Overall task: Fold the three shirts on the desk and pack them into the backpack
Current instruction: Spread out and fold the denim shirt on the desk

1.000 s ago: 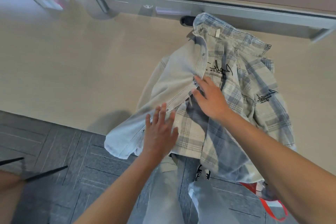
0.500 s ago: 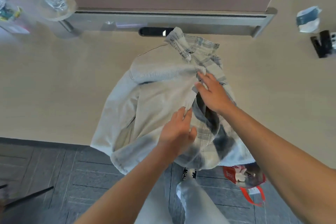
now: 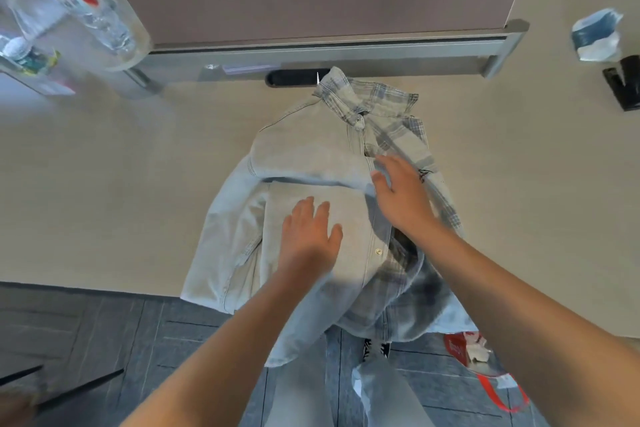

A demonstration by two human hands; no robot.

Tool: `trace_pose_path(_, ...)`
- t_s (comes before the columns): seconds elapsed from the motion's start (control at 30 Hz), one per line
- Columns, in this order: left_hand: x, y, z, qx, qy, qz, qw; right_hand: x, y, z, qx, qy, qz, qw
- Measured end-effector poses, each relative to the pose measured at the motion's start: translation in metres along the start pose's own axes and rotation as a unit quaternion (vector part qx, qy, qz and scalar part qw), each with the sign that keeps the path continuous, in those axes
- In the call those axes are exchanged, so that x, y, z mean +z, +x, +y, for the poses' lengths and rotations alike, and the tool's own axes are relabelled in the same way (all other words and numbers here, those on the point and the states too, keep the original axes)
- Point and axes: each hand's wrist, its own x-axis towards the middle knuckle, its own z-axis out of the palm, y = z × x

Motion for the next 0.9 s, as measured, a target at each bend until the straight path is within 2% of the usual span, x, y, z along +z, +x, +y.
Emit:
trace_pose_path(0.2,-0.038,0.084,-0.02,0.01,0.023,0.041,0.999,0.013,0.062,-0.034,-0.036,-0.089,0.015,0.995)
trace_pose_path(0.33,-0.043,0.154,-0.04,0.016,0.026,0.045,0.999,0.031,0.117,-0.045,0.031,-0.084,-0.003,0.996)
trace_pose_path(0.43,-0.042,0.203,-0.059,0.037,0.051,0.037,0.997,0.04,0.156,-0.05,0.078,-0.071,-0.001,0.994)
trace_pose_path(0.53,-0.042,0.249,-0.072,0.065,0.09,0.006,0.994,0.056,0.188,-0.05,0.063,-0.144,-0.006,0.988)
trace_pose_path(0.67,-0.029,0.295,-0.098,0.078,0.092,-0.037,0.992,0.088,0.216,-0.044,0.099,-0.187,-0.036,0.977)
trace_pose_path(0.8,-0.016,0.304,-0.117,0.148,0.087,0.016,0.985,0.111,0.216,-0.035,0.044,-0.229,0.02,0.972)
trace_pose_path(0.9,-0.02,0.303,-0.12,0.162,0.087,0.026,0.983,0.121,0.216,-0.036,-0.005,-0.193,0.078,0.978)
